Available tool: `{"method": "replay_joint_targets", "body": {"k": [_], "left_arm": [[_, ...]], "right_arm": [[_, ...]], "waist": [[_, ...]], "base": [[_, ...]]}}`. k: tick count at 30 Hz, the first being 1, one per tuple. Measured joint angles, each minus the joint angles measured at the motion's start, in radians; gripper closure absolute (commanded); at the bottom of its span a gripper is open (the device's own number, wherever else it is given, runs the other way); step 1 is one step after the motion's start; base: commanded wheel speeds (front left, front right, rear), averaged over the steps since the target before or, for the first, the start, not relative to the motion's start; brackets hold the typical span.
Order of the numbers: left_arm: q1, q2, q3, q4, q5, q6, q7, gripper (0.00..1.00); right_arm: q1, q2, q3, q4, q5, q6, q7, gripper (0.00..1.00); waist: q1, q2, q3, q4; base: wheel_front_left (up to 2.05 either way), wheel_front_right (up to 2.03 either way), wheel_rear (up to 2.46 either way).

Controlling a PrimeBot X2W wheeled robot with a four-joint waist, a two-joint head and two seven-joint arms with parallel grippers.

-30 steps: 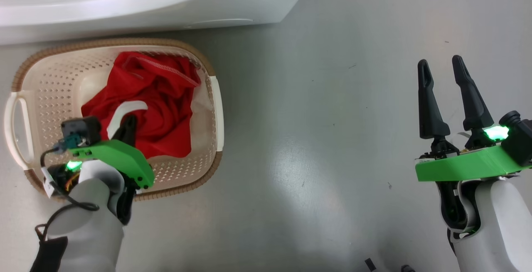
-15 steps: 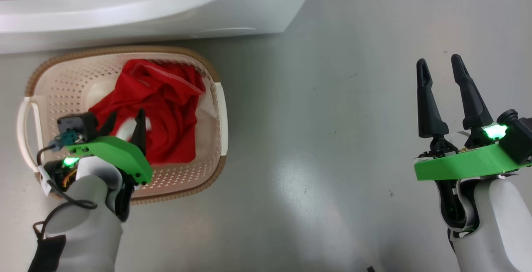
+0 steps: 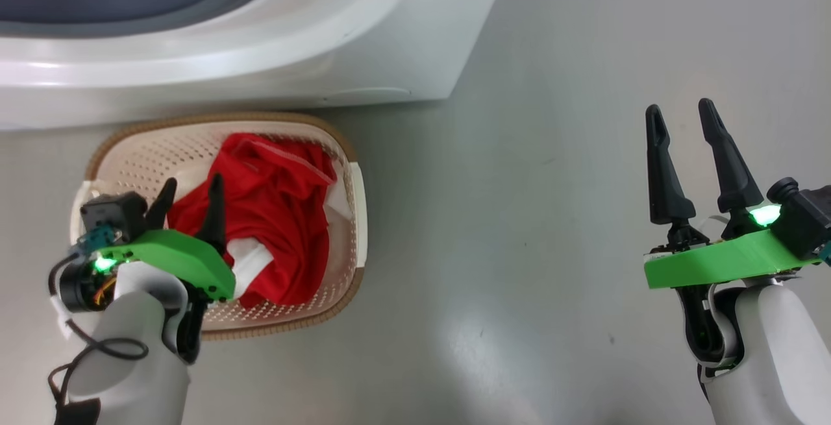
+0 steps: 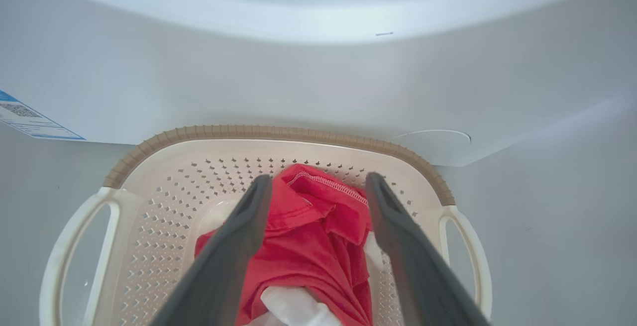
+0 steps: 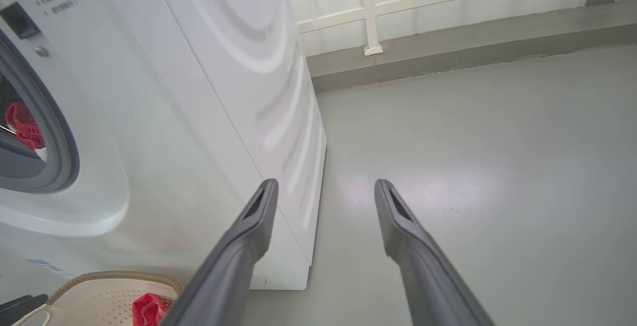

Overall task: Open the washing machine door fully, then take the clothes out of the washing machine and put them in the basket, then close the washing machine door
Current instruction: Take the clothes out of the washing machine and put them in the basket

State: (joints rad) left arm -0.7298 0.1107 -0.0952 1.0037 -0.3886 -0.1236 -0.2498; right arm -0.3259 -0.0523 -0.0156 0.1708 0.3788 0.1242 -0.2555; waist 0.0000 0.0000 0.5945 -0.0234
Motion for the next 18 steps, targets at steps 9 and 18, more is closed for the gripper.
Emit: {"method": "replay_joint_targets", "body": {"k": [9, 18], "left_arm": [[0.11, -0.005, 0.069, -0.177, 0.078, 0.0, 0.0, 0.0], [0.244, -0.032, 0.119, -0.348, 0.146, -0.001, 0.0, 0.0]], "right_arm": [[0.06, 0.0, 0.0, 0.023, 0.001, 0.0, 0.0, 0.0], [0.132, -0.005, 0.001, 0.046, 0.002, 0.0, 0.0, 0.0]], "waist": [[0.0, 0.0, -0.1, 0.006], [-0.0001, 0.0, -0.217, 0.016]], "base": [[0.0, 0.0, 0.0], [0.0, 0.0, 0.0]]}}
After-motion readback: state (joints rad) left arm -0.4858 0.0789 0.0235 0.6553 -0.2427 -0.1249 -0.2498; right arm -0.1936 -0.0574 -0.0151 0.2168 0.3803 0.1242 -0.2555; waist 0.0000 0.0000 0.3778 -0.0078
